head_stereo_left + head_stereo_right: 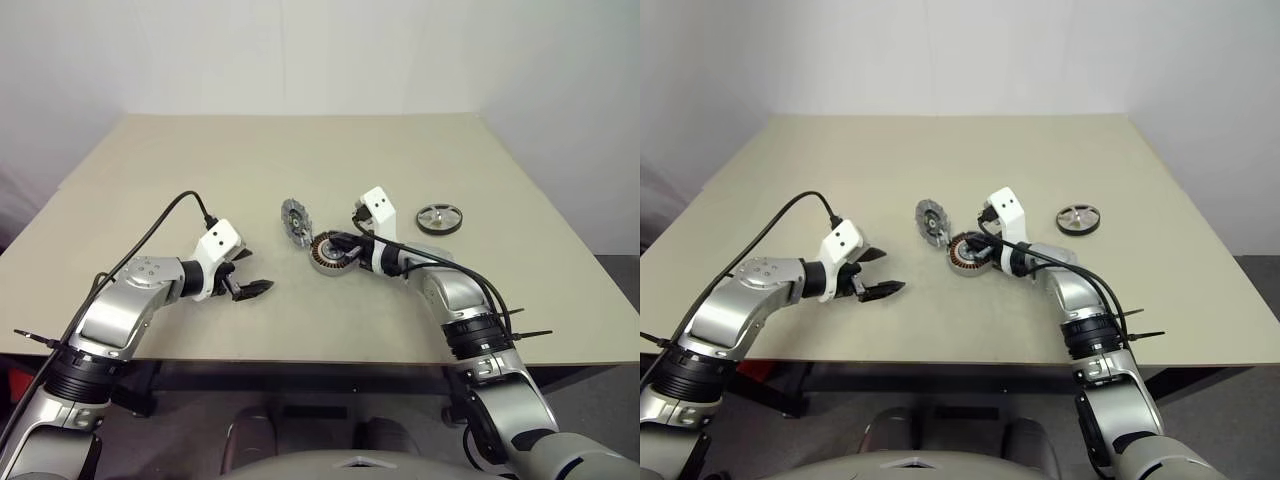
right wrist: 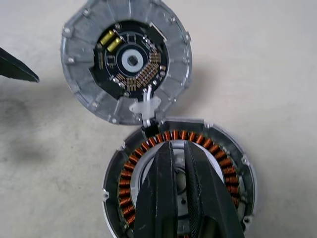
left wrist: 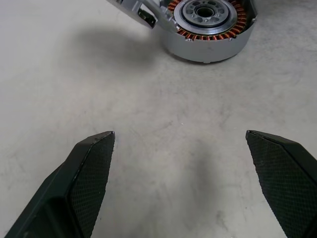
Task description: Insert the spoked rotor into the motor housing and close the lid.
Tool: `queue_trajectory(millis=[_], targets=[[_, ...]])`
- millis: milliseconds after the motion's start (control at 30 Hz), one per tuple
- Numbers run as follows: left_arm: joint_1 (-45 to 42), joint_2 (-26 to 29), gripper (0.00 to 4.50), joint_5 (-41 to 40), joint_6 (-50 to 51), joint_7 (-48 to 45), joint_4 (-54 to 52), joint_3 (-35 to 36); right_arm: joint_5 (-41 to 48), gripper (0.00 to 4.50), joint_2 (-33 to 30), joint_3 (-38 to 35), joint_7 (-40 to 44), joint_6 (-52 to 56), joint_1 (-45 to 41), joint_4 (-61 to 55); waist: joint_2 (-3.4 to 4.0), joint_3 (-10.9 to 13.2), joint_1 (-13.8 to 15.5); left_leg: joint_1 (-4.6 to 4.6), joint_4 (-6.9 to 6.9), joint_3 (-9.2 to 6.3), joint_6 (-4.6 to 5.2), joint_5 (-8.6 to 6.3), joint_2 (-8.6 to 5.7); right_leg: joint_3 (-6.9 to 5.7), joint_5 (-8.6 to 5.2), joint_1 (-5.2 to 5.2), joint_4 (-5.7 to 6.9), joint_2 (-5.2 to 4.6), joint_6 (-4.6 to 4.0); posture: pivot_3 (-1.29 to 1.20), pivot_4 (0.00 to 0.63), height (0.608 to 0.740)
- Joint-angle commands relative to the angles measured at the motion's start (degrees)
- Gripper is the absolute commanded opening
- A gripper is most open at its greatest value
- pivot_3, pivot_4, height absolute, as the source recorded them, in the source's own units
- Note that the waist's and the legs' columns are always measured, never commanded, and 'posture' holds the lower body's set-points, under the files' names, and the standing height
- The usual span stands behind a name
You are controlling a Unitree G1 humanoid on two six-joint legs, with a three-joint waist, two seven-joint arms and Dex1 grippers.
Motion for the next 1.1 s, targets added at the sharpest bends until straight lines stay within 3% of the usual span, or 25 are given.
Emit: queue_trajectory(millis=[33,300,400,600,833,1100], targets=[[-0.7,0.5,4.5,0.2,-1.1,-0.2,-0.7,0.6,0.9,0.35,0.5,-1.2,-0.8,-0.7,-1.2,-1.5,0.0,0.0,0.0,-0.01,0.0,0.0,0.0,0.0,0.0,0.0,0.0,-0.01,0.0,0.0,0.0,0.0,0.0,0.74],[-0.1,0.4,4.5,0.1,-0.9,0.0,-1.3,0.6,2.9,0.35,-2.8,-10.9,-5.7,-1.0,-6.9,3.2,0.01,0.0,0.1,-0.02,0.06,0.0,-0.01,0.01,-0.03,0.02,-0.01,0.0,0.0,-0.02,0.01,0.0,0.0,0.74],[-0.1,0.1,4.5,0.1,-0.9,0.1,-1.2,0.4,2.7,0.92,-6.0,-13.7,-6.3,-1.6,-8.6,5.7,0.01,0.0,0.2,-0.01,0.08,0.0,-0.01,0.01,-0.05,0.03,-0.01,0.04,0.0,-0.03,0.01,0.0,0.0,0.74],[-0.8,-0.8,4.5,0.4,-1.3,0.0,-0.3,-0.5,1.3,2.91,-11.7,-21.9,-16.4,-6.9,-12.7,17.6,0.02,0.0,0.1,-0.04,0.06,0.01,-0.01,0.01,-0.05,0.0,0.02,0.0,0.01,-0.02,-0.03,0.0,0.0,0.74],[-1.3,-1.3,4.5,0.5,-1.6,-0.5,0.3,-1.2,9.5,2.91,-14.9,-36.9,-26.5,-4.7,-18.7,29.1,0.05,0.0,-0.1,-0.07,0.09,0.03,0.01,0.0,-0.06,0.0,0.17,-0.04,0.03,-0.02,-0.29,0.0,0.0,0.74],[-1.6,-1.0,4.5,0.8,-1.8,-1.1,0.7,-1.3,21.0,2.91,-13.6,-49.6,-35.3,3.5,-20.0,31.6,0.05,0.0,0.0,-0.08,0.16,0.03,0.02,-0.01,-0.06,-0.02,0.09,-0.05,0.1,-0.02,-0.15,0.0,0.0,0.74]])
